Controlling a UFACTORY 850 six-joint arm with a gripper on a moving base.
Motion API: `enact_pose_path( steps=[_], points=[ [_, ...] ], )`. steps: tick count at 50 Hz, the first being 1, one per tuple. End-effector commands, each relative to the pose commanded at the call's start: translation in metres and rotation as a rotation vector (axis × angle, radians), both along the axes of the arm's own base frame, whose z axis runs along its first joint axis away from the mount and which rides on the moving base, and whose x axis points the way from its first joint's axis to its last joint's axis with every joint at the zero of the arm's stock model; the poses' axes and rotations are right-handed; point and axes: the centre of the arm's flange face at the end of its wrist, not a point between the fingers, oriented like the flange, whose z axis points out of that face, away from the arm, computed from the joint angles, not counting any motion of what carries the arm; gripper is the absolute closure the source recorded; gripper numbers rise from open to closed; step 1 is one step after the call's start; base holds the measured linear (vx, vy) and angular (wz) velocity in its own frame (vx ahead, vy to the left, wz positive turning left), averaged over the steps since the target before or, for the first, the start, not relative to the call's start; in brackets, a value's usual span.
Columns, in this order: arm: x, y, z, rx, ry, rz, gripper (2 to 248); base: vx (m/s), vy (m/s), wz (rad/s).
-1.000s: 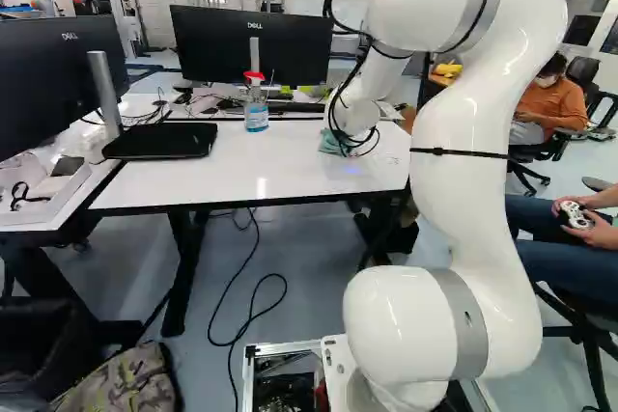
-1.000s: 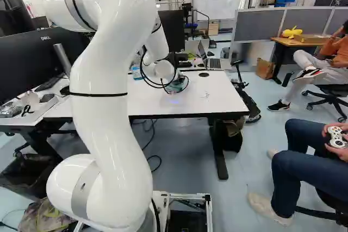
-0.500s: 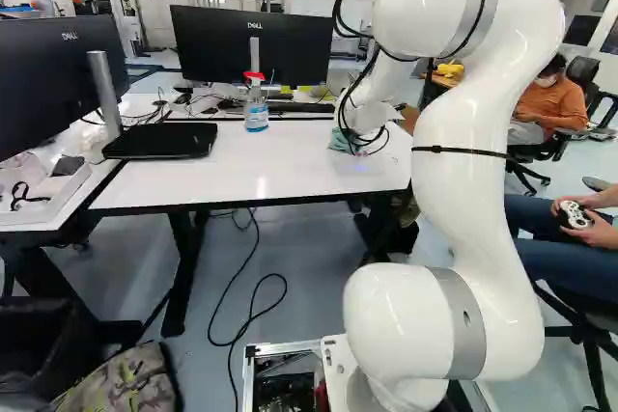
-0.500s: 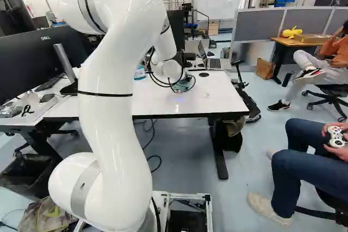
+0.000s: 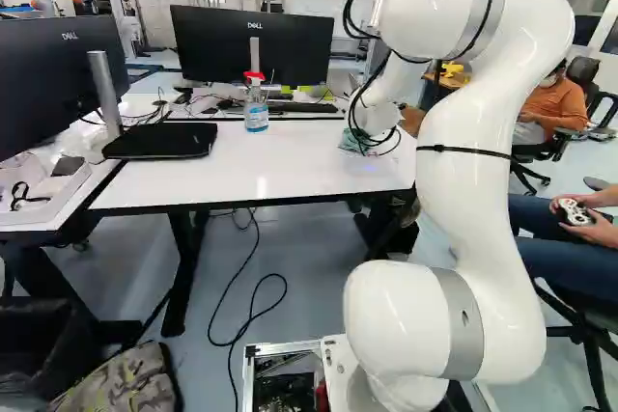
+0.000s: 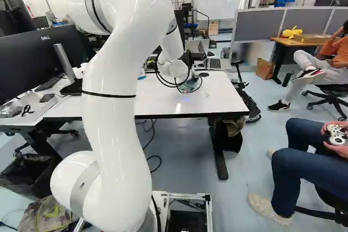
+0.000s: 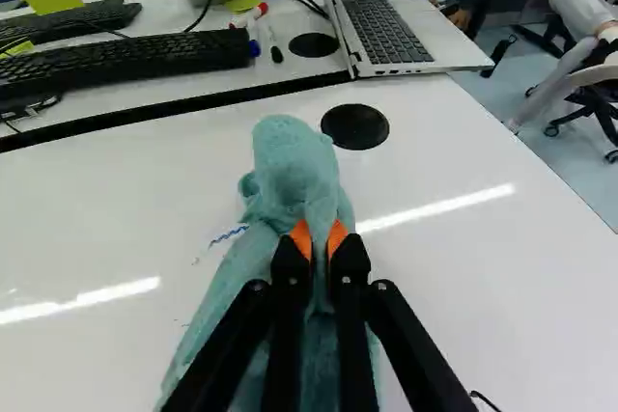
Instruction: Clean the table with the green towel
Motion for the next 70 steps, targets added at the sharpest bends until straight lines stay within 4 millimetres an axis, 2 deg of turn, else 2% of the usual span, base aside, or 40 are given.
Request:
enact_pose_path(
  steps=[9, 26, 70],
  points=[
    [-0.013, 0.006, 0.002, 0.003, 0.01, 0.003, 212, 0.0, 0.0, 0.0],
    [-0.026, 0.032, 0.004, 0.006, 0.023, 0.04, 212, 0.0, 0.0, 0.0],
    [-0.04, 0.104, 0.006, 0.007, 0.038, 0.161, 212, 0.0, 0.0, 0.0]
  ],
)
